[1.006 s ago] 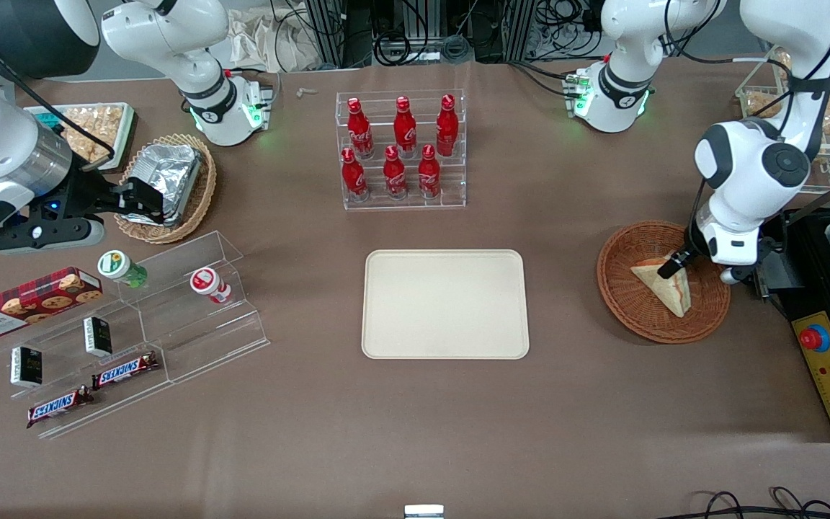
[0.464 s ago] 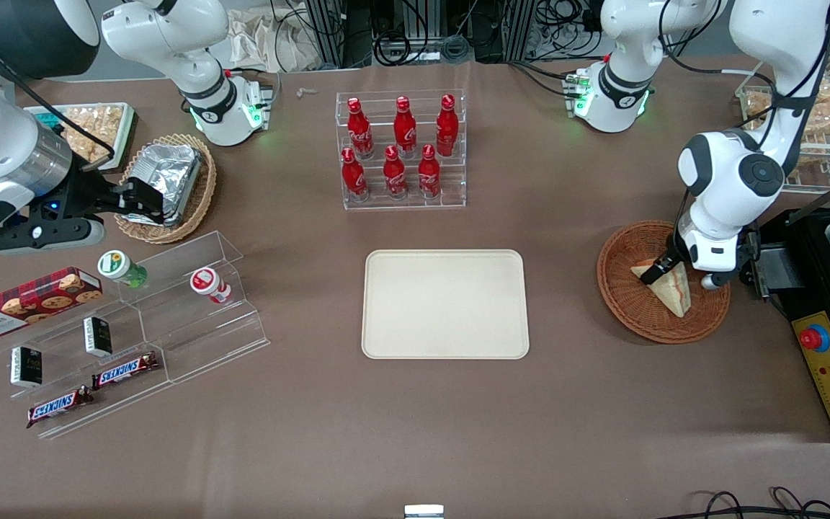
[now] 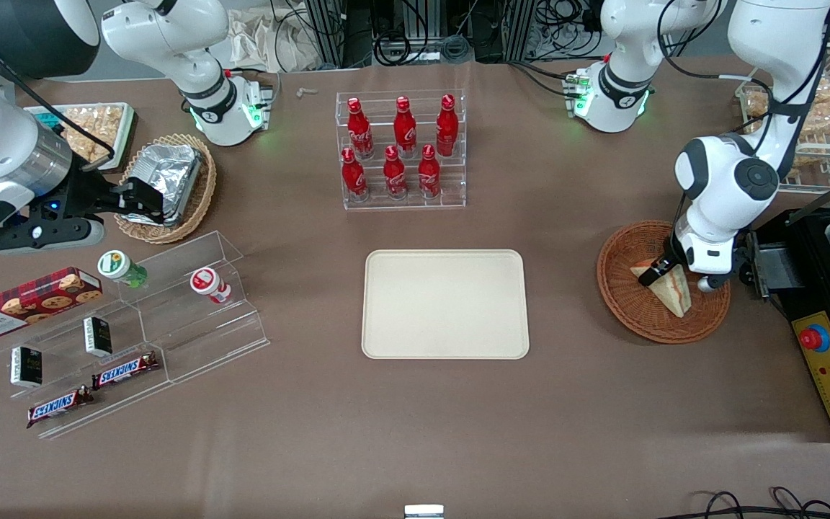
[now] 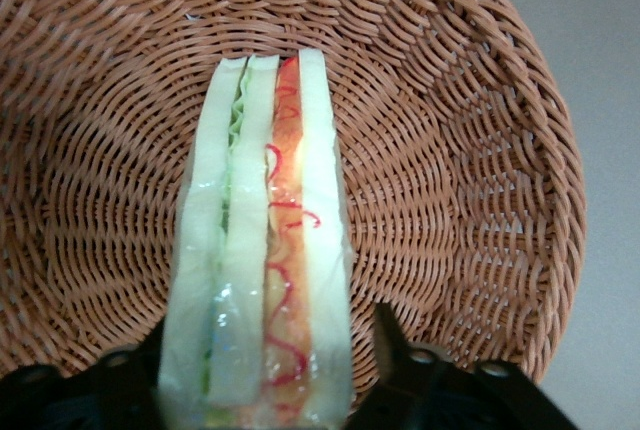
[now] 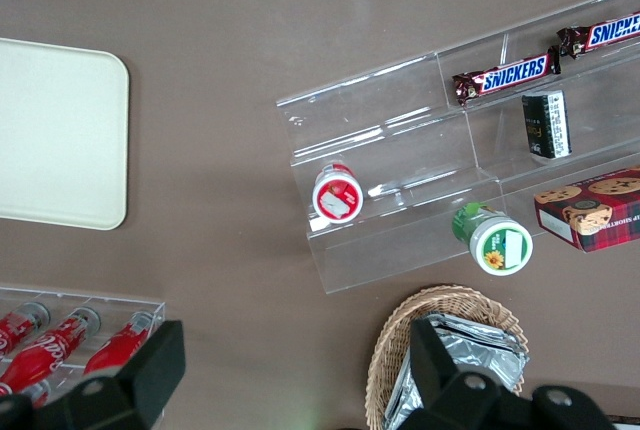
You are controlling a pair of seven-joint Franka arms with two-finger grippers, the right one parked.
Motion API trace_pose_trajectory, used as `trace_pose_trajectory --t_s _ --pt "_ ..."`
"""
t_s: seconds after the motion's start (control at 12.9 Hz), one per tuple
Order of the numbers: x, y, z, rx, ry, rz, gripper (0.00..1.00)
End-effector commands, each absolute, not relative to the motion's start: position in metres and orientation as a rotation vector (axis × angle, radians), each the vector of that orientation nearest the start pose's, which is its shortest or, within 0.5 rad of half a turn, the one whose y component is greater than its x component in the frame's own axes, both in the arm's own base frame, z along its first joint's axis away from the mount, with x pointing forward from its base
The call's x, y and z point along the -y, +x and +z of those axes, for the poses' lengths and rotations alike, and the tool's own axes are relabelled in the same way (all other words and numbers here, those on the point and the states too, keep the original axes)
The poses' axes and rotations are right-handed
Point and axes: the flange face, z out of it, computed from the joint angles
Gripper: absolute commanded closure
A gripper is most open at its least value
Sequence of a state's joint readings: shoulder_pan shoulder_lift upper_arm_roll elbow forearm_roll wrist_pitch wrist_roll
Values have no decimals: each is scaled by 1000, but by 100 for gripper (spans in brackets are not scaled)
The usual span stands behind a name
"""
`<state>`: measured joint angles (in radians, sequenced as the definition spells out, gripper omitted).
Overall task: Place sandwich from basket to tray
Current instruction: 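Lift the sandwich up out of the basket with the left gripper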
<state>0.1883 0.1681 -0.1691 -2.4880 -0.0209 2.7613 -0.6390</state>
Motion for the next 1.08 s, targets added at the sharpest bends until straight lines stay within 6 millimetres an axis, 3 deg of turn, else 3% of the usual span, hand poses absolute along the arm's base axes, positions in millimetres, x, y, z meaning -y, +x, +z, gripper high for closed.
trace_pose_trajectory --t_s 0.0,0.31,0.54,0.7,1.01 --pt "-5 484 235 1032 -3038 -227 100" --pt "-7 490 263 979 -3046 -267 100" --pt "-10 504 308 918 -3043 -202 100" --pt "-11 518 348 899 -3035 -137 100" --pt "-9 553 459 868 -3006 87 100"
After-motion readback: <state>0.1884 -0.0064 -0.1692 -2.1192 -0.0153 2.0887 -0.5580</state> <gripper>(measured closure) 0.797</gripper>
